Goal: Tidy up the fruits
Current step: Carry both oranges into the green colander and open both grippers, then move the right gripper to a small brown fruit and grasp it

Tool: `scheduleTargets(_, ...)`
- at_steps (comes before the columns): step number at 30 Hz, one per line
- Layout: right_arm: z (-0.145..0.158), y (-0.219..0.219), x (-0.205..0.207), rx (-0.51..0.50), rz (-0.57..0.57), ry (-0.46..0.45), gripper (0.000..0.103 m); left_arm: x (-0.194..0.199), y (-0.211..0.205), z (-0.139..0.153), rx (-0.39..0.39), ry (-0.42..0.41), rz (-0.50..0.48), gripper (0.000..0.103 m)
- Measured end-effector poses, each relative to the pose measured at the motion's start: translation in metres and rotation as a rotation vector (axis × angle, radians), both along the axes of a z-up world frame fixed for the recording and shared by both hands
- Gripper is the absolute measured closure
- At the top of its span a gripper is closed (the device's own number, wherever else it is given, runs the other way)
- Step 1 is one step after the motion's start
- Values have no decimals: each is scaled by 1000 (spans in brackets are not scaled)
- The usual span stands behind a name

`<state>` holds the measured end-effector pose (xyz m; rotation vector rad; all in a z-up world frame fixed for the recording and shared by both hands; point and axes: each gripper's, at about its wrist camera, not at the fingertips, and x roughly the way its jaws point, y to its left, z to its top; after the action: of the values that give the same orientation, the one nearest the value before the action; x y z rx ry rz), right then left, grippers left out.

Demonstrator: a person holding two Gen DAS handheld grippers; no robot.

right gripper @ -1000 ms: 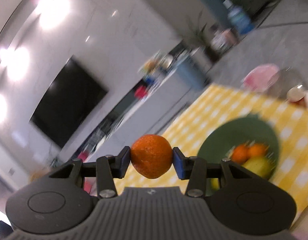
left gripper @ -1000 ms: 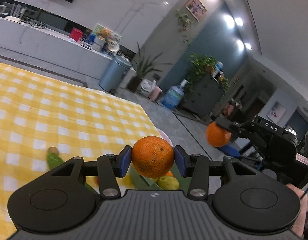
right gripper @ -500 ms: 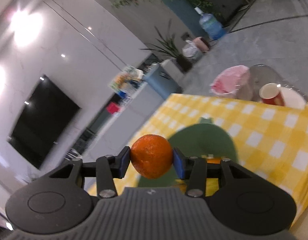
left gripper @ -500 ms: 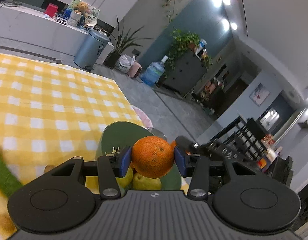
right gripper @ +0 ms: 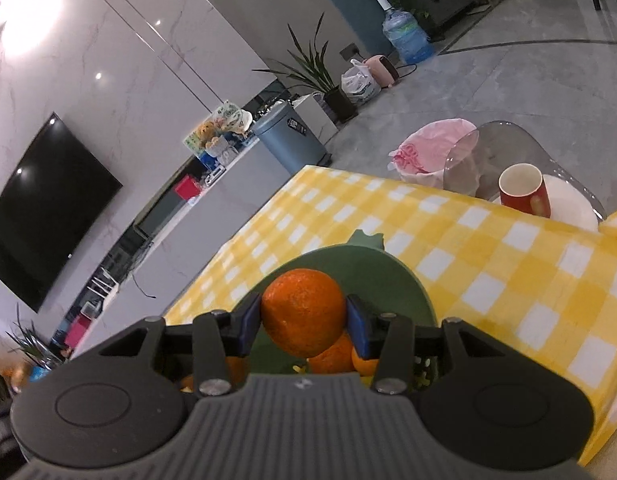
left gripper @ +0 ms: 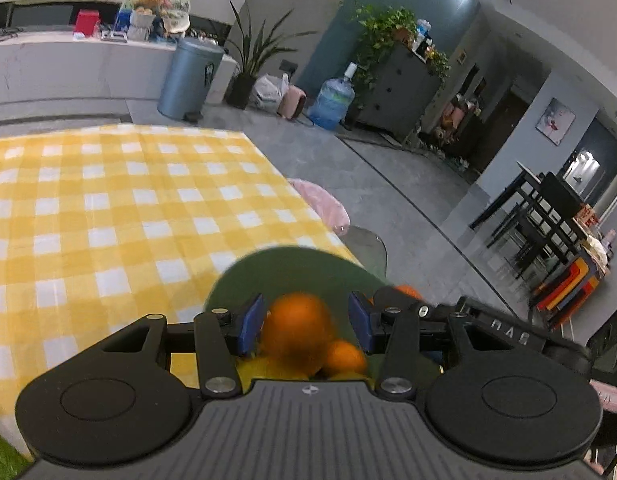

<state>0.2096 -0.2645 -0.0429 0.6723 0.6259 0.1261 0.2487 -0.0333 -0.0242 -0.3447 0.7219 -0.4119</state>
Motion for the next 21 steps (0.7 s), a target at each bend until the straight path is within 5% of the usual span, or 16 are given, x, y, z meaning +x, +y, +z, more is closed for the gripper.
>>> scheduleTargets(10, 1, 1, -5, 11, 42, 5, 60, -23, 20, 10, -28, -25, 36, 42)
scheduleTargets(18, 16, 14, -31, 10, 305, 101, 58, -42, 27, 6, -43, -37, 32, 39)
scheduleTargets(21, 12, 26, -29, -28, 318, 132, 58, -42, 28, 5, -50, -35, 35, 39)
